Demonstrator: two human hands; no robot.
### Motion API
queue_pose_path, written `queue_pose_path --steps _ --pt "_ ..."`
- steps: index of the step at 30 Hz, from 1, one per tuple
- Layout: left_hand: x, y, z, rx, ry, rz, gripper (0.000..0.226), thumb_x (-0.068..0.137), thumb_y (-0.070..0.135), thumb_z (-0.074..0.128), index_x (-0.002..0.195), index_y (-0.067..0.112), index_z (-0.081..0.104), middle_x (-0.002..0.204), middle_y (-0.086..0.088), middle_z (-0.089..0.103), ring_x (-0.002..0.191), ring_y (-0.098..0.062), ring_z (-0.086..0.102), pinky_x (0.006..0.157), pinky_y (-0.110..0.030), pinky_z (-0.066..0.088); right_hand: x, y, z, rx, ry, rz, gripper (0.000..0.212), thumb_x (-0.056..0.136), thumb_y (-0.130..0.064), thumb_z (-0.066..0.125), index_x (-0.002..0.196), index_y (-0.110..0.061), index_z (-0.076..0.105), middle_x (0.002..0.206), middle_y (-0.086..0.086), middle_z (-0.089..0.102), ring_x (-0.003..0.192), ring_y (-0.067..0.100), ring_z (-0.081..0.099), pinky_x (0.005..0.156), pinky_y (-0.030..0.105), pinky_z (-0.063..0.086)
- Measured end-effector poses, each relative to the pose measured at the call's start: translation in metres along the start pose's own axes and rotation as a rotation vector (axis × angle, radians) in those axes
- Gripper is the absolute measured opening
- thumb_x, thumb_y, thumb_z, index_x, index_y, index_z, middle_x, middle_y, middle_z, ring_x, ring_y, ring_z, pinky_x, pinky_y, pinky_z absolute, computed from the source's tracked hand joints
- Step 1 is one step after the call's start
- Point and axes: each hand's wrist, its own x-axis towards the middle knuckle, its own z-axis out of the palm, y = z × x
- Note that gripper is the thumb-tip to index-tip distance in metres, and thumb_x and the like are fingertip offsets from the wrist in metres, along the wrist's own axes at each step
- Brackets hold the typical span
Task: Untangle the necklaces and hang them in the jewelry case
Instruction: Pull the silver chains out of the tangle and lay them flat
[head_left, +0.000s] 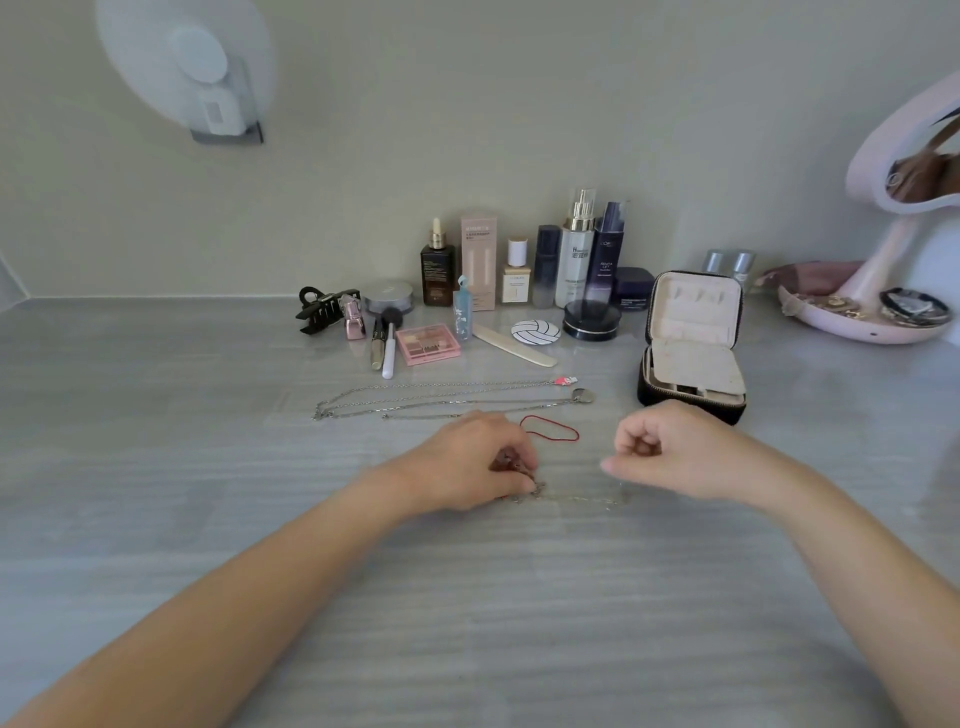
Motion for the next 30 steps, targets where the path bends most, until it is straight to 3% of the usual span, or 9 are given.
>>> queue_pose_path --steps 5,10,14,17,25,27,30 --pt "-0.002 -0.007 -0.001 0.080 0.056 -0.015 0.011 0.085 0.025 0.059 0.091 0.016 0.063 0.095 0.000 0.060 0.095 -0.018 0.052 0.086 -0.029 0.042 -0.002 0.005 0.005 -0.265 -0.049 0.077 0.024 0.076 -0.038 0.069 0.061 -0.027 0.053 0.062 -0.010 0.052 0.057 0.003 0.044 0.054 0.022 0.034" --pt "-0.005 -0.012 -0.009 -0.031 0.147 -0.109 0.009 0.089 0.023 0.054 0.089 0.016 0.059 0.071 0.014 0.050 0.070 -0.011 0.050 0.062 -0.020 0.034 -0.001 0.001 0.008 -0.302 -0.025 0.090 0.018 0.074 -0.041 0.069 0.064 -0.030 0.058 0.065 -0.012 0.054 0.065 0.004 0.049 0.056 0.020 0.036" --pt "-0.004 -0.012 -0.011 -0.171 0.136 -0.141 0.007 0.090 0.021 0.052 0.085 0.018 0.055 0.068 0.011 0.053 0.061 -0.007 0.050 0.060 -0.019 0.041 0.007 -0.011 0.024 -0.250 0.159 -0.021 0.014 0.076 -0.044 0.065 0.077 -0.030 0.066 0.084 -0.011 0.059 0.089 0.013 0.056 0.076 0.029 0.042" --pt "-0.004 -0.011 -0.011 -0.204 0.141 -0.136 0.007 0.090 0.020 0.052 0.083 0.019 0.054 0.074 0.008 0.054 0.066 -0.009 0.049 0.060 -0.013 0.038 0.016 -0.020 0.043 -0.220 0.191 -0.099 0.027 0.078 -0.046 0.063 0.096 -0.026 0.067 0.097 -0.006 0.060 0.098 0.016 0.056 0.089 0.035 0.043" --pt "-0.005 -0.008 -0.021 -0.295 0.178 -0.142 0.013 0.091 0.018 0.051 0.078 0.020 0.053 0.074 0.007 0.053 0.068 -0.009 0.049 0.065 -0.021 0.044 0.024 -0.022 0.059 -0.135 0.216 -0.140 0.010 0.085 -0.026 0.059 0.085 -0.016 0.062 0.087 -0.005 0.054 0.085 0.018 0.055 0.073 0.026 0.040" --pt "-0.005 -0.011 -0.022 -0.284 0.170 -0.162 0.018 0.091 0.018 0.051 0.074 0.024 0.051 0.076 0.003 0.056 0.070 -0.012 0.050 0.069 -0.030 0.048 0.021 -0.024 0.054 0.016 0.225 -0.096 0.007 0.086 -0.022 0.057 0.081 -0.018 0.059 0.079 -0.007 0.059 0.077 0.016 0.055 0.065 0.020 0.038" --pt "-0.005 -0.014 -0.023 -0.243 0.139 -0.180 0.010 0.090 0.020 0.052 0.081 0.020 0.055 0.083 -0.001 0.059 0.076 -0.016 0.052 0.075 -0.033 0.048 0.019 -0.027 0.047 0.360 0.184 -0.049 0.018 0.089 -0.015 0.054 0.072 -0.021 0.053 0.063 -0.007 0.061 0.061 0.017 0.052 0.055 0.019 0.037"
